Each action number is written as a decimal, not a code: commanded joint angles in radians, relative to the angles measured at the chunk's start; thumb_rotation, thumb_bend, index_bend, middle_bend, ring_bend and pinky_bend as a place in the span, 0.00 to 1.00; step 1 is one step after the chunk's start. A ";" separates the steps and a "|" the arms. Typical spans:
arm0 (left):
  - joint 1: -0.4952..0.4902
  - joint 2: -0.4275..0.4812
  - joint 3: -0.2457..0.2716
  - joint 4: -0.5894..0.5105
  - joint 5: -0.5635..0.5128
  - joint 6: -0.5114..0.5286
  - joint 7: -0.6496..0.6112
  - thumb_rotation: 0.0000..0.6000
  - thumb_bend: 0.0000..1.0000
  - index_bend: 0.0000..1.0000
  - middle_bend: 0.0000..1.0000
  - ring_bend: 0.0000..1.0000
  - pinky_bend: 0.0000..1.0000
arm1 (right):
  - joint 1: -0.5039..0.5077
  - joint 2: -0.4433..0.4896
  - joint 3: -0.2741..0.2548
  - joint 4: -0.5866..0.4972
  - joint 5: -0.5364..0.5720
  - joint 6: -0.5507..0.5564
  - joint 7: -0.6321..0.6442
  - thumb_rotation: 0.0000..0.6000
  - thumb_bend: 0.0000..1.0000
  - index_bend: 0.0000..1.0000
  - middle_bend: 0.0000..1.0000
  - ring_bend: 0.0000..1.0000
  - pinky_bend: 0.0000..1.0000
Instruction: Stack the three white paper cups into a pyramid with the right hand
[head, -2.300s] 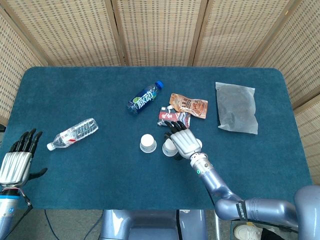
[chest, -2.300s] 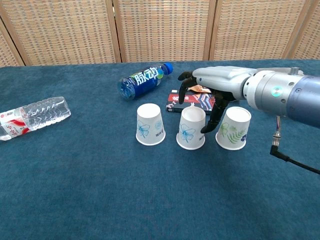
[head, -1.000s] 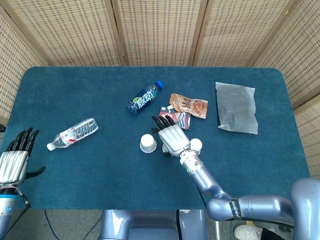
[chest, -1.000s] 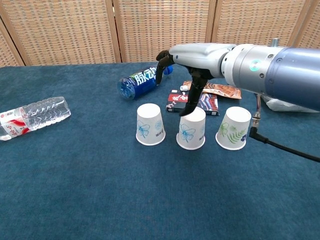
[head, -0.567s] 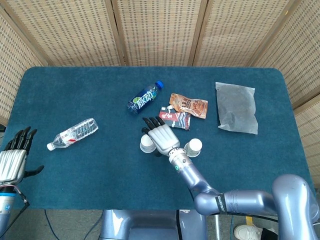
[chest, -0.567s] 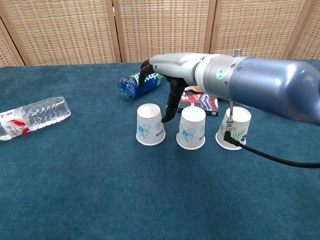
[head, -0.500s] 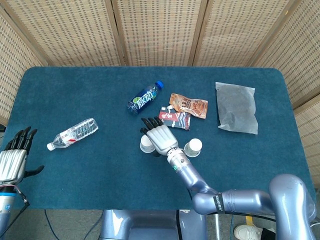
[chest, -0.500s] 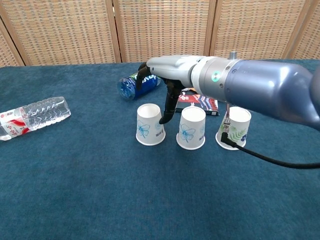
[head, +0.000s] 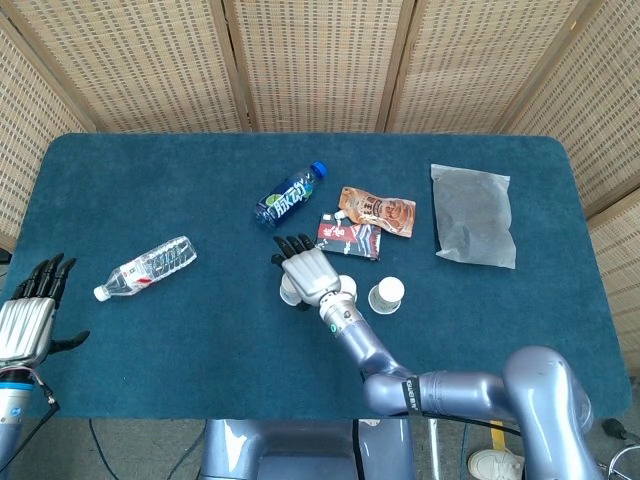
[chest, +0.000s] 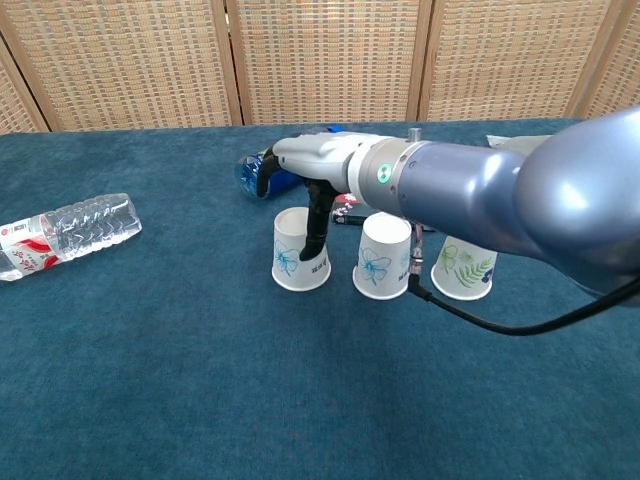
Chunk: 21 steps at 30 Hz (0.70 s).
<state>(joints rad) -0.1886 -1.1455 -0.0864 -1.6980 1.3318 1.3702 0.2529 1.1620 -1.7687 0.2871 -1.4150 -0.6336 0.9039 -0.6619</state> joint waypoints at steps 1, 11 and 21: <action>-0.001 0.000 0.003 -0.001 0.001 -0.003 0.003 1.00 0.14 0.02 0.00 0.00 0.17 | 0.005 -0.010 -0.004 0.019 0.005 -0.009 0.004 1.00 0.15 0.25 0.00 0.00 0.10; -0.005 -0.001 0.014 -0.010 0.012 -0.008 0.018 1.00 0.14 0.02 0.00 0.00 0.17 | -0.005 -0.038 -0.027 0.086 -0.006 -0.029 0.040 1.00 0.15 0.32 0.00 0.00 0.10; -0.001 0.003 0.019 -0.022 0.028 0.006 0.019 1.00 0.14 0.03 0.00 0.00 0.17 | -0.020 -0.051 -0.020 0.068 -0.076 0.008 0.075 1.00 0.15 0.50 0.00 0.00 0.13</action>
<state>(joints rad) -0.1893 -1.1431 -0.0679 -1.7202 1.3598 1.3764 0.2719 1.1445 -1.8211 0.2651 -1.3379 -0.7018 0.9043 -0.5868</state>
